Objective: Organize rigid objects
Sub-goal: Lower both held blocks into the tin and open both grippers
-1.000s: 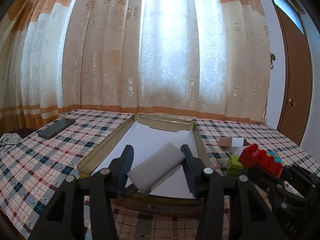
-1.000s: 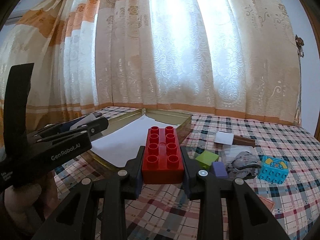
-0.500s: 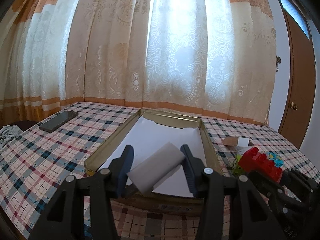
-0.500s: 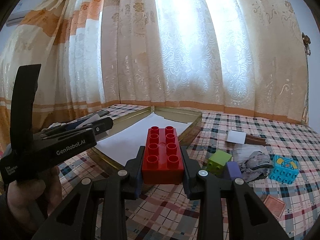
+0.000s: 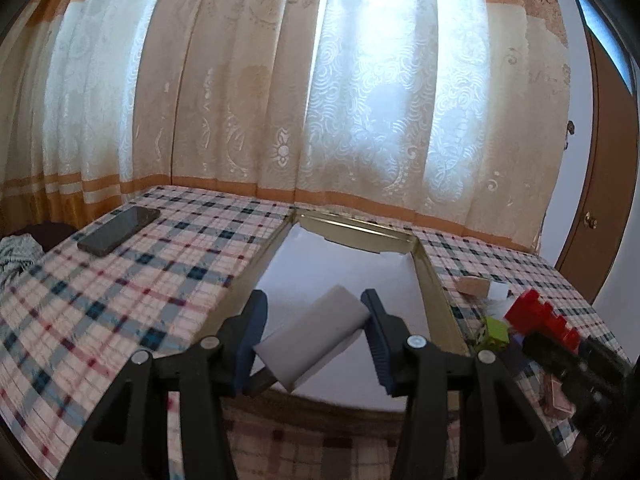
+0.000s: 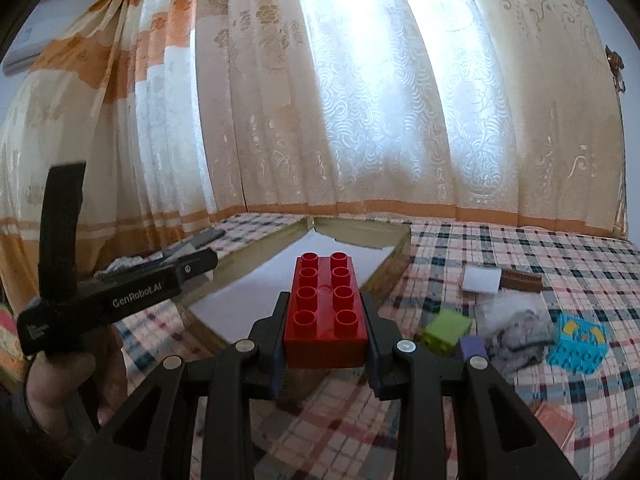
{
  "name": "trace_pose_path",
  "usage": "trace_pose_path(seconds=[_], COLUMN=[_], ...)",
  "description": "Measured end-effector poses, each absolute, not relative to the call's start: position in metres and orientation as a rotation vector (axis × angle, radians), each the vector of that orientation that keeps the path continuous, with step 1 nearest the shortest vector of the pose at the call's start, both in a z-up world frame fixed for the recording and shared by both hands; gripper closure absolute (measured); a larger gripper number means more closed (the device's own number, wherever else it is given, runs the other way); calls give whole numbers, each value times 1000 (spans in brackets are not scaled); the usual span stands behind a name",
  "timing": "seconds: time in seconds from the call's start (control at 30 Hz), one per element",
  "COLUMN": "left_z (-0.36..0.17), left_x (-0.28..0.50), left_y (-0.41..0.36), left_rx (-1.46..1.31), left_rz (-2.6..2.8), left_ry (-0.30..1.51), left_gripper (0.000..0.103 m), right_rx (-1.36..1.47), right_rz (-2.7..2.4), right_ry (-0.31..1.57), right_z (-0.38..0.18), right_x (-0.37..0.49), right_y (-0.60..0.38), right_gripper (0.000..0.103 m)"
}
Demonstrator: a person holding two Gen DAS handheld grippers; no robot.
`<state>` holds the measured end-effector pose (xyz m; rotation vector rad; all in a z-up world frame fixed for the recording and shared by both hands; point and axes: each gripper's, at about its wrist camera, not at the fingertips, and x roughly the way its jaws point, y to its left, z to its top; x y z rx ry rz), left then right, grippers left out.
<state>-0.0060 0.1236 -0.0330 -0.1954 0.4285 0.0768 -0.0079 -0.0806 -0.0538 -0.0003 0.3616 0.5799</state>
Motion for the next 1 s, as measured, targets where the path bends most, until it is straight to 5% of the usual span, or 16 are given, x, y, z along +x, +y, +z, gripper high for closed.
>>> trace_pose_path(seconds=[0.3, 1.0], left_z=[-16, -28], left_x=[62, 145], left_y=[149, 142], left_rx=[-210, -88], left_rz=[14, 26], left_ry=[602, 816], left_gripper=[55, 55], right_rx=[8, -81], right_rz=[604, 537], right_ry=[481, 656], right_z=[-20, -46], right_x=[63, 143], right_y=[-45, 4], right_gripper=[69, 69])
